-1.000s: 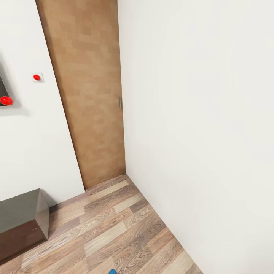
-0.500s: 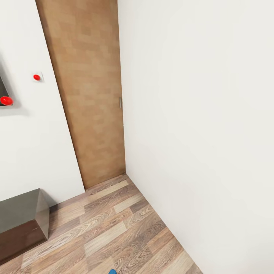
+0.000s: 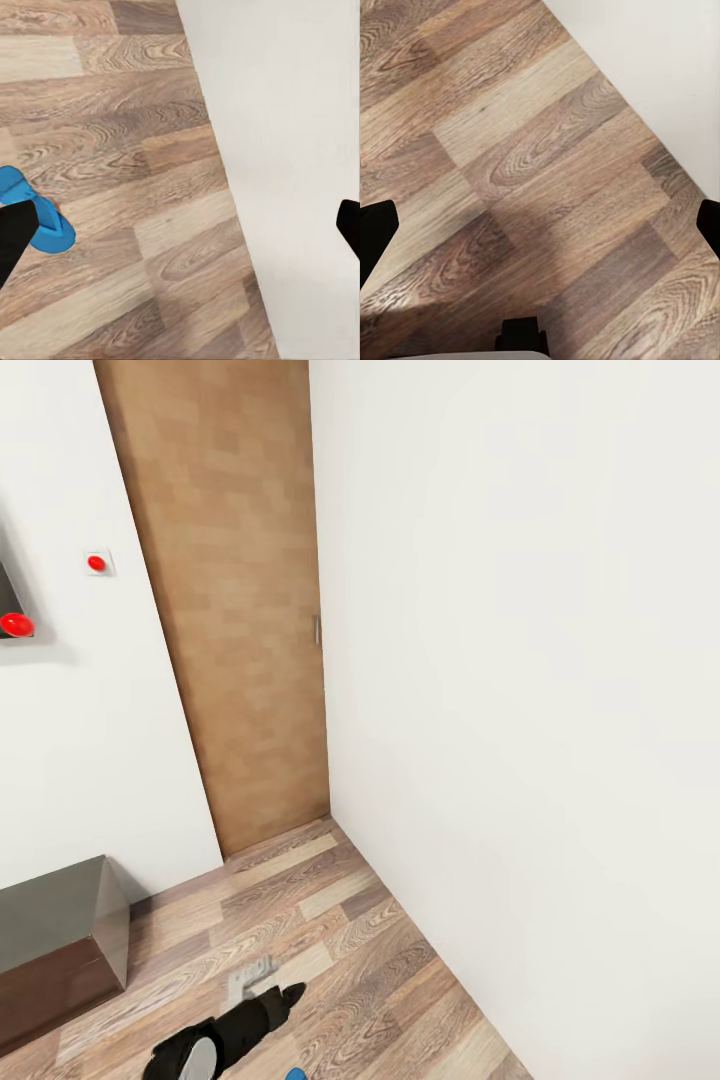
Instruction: In the bedroom, move the book from the bed onto either nightstand, and place the two sandals side by side next to the bed.
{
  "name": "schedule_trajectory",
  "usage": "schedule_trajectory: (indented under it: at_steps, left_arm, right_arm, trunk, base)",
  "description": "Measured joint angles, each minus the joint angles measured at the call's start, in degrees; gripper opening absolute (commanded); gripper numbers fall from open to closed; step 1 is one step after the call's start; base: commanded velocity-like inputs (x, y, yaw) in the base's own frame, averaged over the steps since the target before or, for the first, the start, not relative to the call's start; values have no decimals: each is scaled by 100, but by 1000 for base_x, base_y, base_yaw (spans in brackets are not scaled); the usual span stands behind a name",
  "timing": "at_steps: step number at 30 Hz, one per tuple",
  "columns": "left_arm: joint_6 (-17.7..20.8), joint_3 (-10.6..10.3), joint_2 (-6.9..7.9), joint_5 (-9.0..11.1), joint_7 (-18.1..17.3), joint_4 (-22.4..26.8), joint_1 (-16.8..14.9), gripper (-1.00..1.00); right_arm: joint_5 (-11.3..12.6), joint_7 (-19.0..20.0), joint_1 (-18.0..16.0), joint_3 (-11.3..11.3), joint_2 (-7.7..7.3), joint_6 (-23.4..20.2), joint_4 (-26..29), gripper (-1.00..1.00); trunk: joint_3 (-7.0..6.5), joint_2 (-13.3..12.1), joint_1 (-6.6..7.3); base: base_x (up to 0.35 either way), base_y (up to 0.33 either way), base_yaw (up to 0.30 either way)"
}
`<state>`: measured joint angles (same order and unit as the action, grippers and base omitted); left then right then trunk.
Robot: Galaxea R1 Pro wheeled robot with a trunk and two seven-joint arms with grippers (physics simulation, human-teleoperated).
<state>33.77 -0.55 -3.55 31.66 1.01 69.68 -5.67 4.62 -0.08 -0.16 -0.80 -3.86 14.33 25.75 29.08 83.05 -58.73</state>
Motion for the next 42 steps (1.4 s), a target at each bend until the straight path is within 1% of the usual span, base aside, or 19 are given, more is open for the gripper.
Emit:
schedule_trajectory:
  at_steps: [1, 2, 3, 4, 5, 6, 8, 9, 11, 13, 14, 15, 17, 20, 23, 26, 29, 33, 42]
  left_arm:
    - [-23, 7, 0, 285, 81, -73, -22, 100]
    - [-285, 39, 12, 821, 412, -169, -54, 100]
    - [-366, 52, 16, 924, 519, -181, -58, 100]
    - [-503, 83, 26, 1066, 713, -194, -63, 100]
    - [-564, 99, 28, 1133, 810, -200, -65, 100]
    - [-700, 144, 38, 1329, 1105, -220, -74, 100]
    - [-785, 183, 41, 1450, 1259, -247, -78, 100]
    - [-919, 272, 45, 1497, 1322, -275, -82, 100]
    - [-1100, 377, 44, 1521, 1352, -377, -93, 100]
    - [-1199, 415, 35, 1529, 1363, -564, -154, 100]
    - [-1246, 429, 29, 1536, 1368, -744, -240, 100]
    - [-1314, 441, 19, 1541, 1371, -1060, -403, 100]
    - [-1376, 446, 14, 1543, 1373, -1298, -518, 100]
    - [-1597, 450, 7, 1547, 1375, -1826, -743, 100]
    - [-1808, 449, 3, 1552, 1375, -2254, -962, 100]
    - [-1889, 446, -11, 1554, 1379, -2555, -1206, 100]
    - [-1902, 443, -87, 1556, 1389, -2690, -1420, 100]
    - [-1882, 441, -121, 1559, 1428, -2731, -1577, 100]
    - [-1875, 423, -132, 1561, 1449, -2752, -1627, 100]
  right_arm:
    - [-2, 0, 0, 0, 0, 0, 0, 100]
    - [-6, 0, 0, 0, 0, 0, 0, 100]
    - [-6, 0, 0, 0, 0, 0, 0, 100]
    - [-7, 0, 0, 0, 0, 0, 0, 100]
    - [-7, 0, 0, 0, 0, 0, 0, 100]
    - [-8, 0, 0, 0, 0, 0, 0, 100]
    - [-8, 0, 0, 0, 0, 0, 0, 100]
    - [-8, 0, 0, 0, 0, 0, 0, 100]
    - [-8, 0, 0, 0, 0, 0, 0, 100]
    - [-8, 0, 0, 0, 0, 0, 0, 100]
    - [-8, 0, 0, 0, 0, 0, 0, 100]
    - [-8, 0, 0, 0, 0, 0, 0, 100]
    - [-8, 0, 0, 0, 0, 0, 0, 100]
    - [-8, 0, 0, 0, 0, 0, 0, 100]
    - [-8, 0, 0, 0, 0, 0, -6, 100]
    - [-8, 0, 0, 0, 0, 0, -63, 100]
    - [-8, 0, 0, 0, 0, 0, -125, 100]
    - [-9, 0, 0, 0, 0, 0, -145, 100]
    - [1, 30, 0, 2, -3, 5, -149, 100]
  trunk:
    - [0, 0, 0]
    - [0, 0, 0]
    - [0, 0, 0]
    - [0, 0, 0]
    - [0, 0, 0]
    - [0, 0, 0]
    - [0, 0, 0]
    - [0, 0, 0]
    - [0, 0, 0]
    - [0, 0, 0]
    - [0, 0, 0]
    - [0, 0, 0]
    - [0, 0, 0]
    - [0, 0, 0]
    - [0, 0, 0]
    - [0, 0, 0]
    - [0, 0, 0]
    - [0, 0, 0]
    - [0, 0, 0]
  base:
    - [0, 0, 0]
    - [0, 0, 0]
    - [0, 0, 0]
    - [0, 0, 0]
    - [0, 0, 0]
    - [0, 0, 0]
    - [0, 0, 0]
    - [0, 0, 0]
    - [0, 0, 0]
    - [0, 0, 0]
    - [0, 0, 0]
    - [0, 0, 0]
    - [0, 0, 0]
    - [0, 0, 0]
    - [0, 0, 0]
    - [0, 0, 0]
    - [0, 0, 0]
    - [0, 0, 0]
    - [0, 0, 0]
